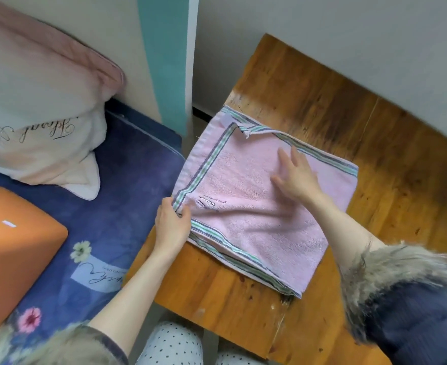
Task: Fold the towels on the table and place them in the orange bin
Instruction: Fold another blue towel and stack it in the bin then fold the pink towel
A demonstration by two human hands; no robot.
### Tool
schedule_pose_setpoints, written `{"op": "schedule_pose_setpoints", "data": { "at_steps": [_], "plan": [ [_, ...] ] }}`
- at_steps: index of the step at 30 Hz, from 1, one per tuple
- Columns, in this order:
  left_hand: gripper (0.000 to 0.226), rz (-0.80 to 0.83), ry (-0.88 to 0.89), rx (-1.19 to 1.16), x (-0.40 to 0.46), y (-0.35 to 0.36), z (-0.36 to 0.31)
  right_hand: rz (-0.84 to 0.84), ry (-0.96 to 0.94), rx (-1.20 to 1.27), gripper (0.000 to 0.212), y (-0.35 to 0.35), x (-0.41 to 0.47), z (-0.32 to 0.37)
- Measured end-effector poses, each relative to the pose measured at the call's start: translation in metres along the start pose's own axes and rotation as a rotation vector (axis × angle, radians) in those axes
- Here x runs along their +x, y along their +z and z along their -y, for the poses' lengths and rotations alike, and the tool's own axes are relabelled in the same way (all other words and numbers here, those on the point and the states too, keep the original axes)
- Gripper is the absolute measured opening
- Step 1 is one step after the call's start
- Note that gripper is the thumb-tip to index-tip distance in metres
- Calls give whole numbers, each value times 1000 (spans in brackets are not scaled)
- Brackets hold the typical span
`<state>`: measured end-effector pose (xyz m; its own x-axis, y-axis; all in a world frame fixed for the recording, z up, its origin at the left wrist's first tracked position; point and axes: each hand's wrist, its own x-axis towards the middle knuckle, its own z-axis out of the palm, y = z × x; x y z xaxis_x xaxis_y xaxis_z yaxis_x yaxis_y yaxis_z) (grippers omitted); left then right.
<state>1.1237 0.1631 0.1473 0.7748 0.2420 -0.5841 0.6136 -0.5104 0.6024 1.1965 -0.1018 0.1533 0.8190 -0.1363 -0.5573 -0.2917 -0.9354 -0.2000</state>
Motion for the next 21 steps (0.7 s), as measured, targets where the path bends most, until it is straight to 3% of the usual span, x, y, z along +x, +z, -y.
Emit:
{"op": "schedule_pose_setpoints", "data": {
  "at_steps": [11, 21],
  "plan": [
    [38, 58, 219, 248, 22, 32, -50, -70, 266, 76, 68, 17, -56, -62],
    [34, 240, 423, 455, 15, 107, -111, -105, 636, 93, 35, 46, -146, -123]
  ]
}}
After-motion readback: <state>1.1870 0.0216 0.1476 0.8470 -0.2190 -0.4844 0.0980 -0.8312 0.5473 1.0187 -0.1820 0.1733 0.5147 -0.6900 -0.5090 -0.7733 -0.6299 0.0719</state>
